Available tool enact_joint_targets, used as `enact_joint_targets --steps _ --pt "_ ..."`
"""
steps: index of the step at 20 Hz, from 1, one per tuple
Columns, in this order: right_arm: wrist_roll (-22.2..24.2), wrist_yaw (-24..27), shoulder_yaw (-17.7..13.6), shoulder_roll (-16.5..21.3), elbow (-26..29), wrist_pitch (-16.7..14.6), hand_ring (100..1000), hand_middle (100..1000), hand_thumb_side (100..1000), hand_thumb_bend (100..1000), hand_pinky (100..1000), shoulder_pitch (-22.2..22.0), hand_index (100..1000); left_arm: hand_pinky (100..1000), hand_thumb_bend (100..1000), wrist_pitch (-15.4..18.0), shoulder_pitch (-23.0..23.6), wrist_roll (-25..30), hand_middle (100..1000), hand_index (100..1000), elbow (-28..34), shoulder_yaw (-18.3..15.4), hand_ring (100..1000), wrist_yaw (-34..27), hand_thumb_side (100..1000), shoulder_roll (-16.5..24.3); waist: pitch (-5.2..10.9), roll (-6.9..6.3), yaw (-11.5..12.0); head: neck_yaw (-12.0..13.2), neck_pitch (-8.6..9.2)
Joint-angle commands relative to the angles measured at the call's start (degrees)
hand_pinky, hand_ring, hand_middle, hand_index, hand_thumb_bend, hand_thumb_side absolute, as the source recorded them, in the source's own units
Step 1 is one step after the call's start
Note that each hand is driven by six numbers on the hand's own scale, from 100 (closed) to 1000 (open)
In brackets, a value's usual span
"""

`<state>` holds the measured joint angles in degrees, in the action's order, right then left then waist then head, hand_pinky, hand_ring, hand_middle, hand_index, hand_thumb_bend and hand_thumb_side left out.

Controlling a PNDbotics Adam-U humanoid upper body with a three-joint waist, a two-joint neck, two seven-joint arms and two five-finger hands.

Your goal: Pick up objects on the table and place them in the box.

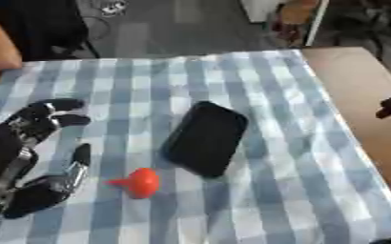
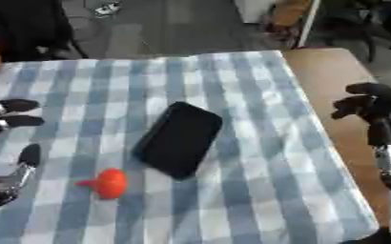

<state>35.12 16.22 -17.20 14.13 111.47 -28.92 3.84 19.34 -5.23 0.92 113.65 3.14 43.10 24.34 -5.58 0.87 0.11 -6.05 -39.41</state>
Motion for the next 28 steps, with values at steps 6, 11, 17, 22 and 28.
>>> enact_joint_targets --steps 6,11,17,22,28 --pt "8.7 0.0 0.0 0.9 0.7 -8.5 697 774 461 100 612 0.5 876 873 291 0.0 -1.0 0.6 813 781 0.9 0.0 773 -0.1 761 0.3 0.58 -0.14 0.0 -0.2 0.71" --pt "8.9 0.0 0.1 0.9 0.5 -8.5 696 774 460 100 611 0.4 876 864 272 -0.6 -1.8 2.7 819 778 0.9 0.6 770 -0.8 786 -0.2 0.63 -0.13 -0.1 -0.1 0.66" --pt "9.1 0.2 0.2 0.9 0.4 -8.6 697 773 452 100 612 0.5 876 860 232 -4.6 -4.8 9.6 828 779 0.5 1.8 764 -0.3 837 -1.9 0.7 -0.04 -0.2 -0.1 0.64" --pt "9.5 0.3 0.3 1.0 0.3 -8.7 696 774 459 100 611 0.5 876 866 252 -3.4 -6.8 12.8 821 793 -3.8 3.6 770 3.1 842 -2.7 0.46 0.04 -0.2 0.1 0.46" --pt "10.0 0.7 0.5 1.1 0.1 -9.0 696 774 459 100 611 0.5 876 882 322 1.3 -8.3 11.1 794 816 -8.7 6.3 781 10.3 834 -1.4 0.28 0.07 -0.4 0.2 0.23"
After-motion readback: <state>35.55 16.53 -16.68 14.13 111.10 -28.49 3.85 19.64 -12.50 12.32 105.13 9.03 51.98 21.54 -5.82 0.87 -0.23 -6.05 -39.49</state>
